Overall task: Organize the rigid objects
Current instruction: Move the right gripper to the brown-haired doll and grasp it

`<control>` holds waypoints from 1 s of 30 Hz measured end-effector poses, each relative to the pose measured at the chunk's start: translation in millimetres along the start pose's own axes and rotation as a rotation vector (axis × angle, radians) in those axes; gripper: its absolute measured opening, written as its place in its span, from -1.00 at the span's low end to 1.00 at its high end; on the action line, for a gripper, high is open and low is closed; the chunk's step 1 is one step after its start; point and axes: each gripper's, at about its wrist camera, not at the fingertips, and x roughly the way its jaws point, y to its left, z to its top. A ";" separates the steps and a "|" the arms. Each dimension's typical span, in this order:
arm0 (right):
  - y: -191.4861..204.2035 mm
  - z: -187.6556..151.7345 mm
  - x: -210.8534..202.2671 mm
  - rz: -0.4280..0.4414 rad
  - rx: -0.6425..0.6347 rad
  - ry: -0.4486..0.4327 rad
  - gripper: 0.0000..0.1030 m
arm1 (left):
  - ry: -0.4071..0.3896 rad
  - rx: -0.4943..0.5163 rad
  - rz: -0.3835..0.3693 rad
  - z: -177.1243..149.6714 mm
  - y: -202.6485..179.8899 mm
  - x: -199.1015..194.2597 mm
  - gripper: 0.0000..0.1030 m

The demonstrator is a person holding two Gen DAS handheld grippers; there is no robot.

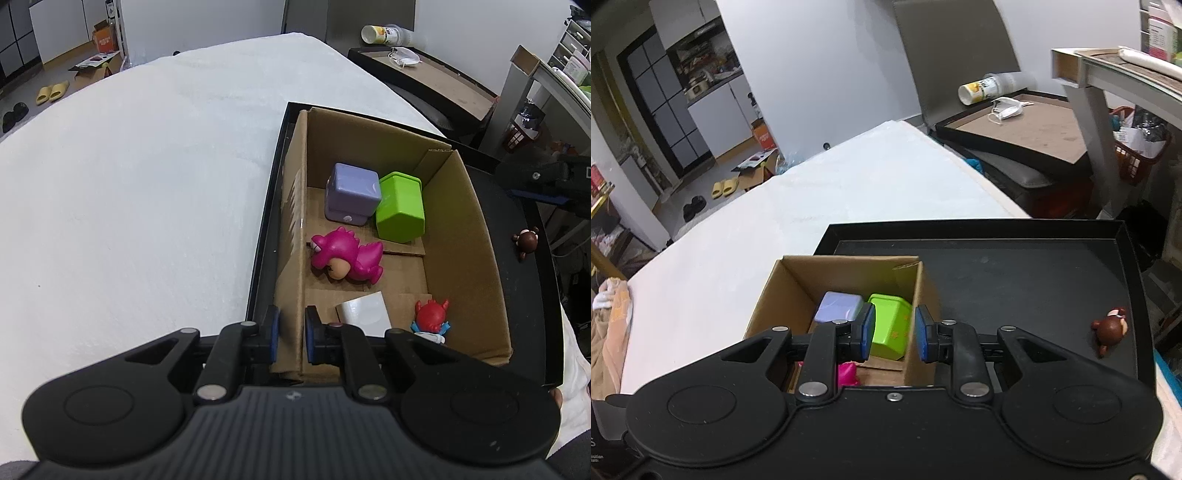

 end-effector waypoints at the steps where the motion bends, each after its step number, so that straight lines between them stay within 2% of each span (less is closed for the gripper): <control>1: -2.9 0.9 -2.1 -0.001 0.005 -0.004 -0.53 | -0.001 0.002 0.002 -0.3 -0.5 -1.0 -0.74; 11: -39.2 8.3 -20.2 -0.024 0.070 -0.032 -0.48 | -0.022 0.013 0.023 -1.4 -6.0 -8.1 -0.78; 15: -53.3 8.9 -25.6 -0.039 0.088 -0.035 -0.34 | -0.026 0.011 0.029 -1.9 -7.0 -9.3 -0.79; 24: -78.3 9.4 -31.8 -0.061 0.121 -0.040 -0.18 | -0.025 0.024 0.046 -1.5 -11.2 -8.9 -0.79; 30: -101.4 10.2 -38.5 -0.047 0.176 -0.051 -0.18 | -0.027 0.024 0.054 -2.2 -12.2 -8.9 -0.79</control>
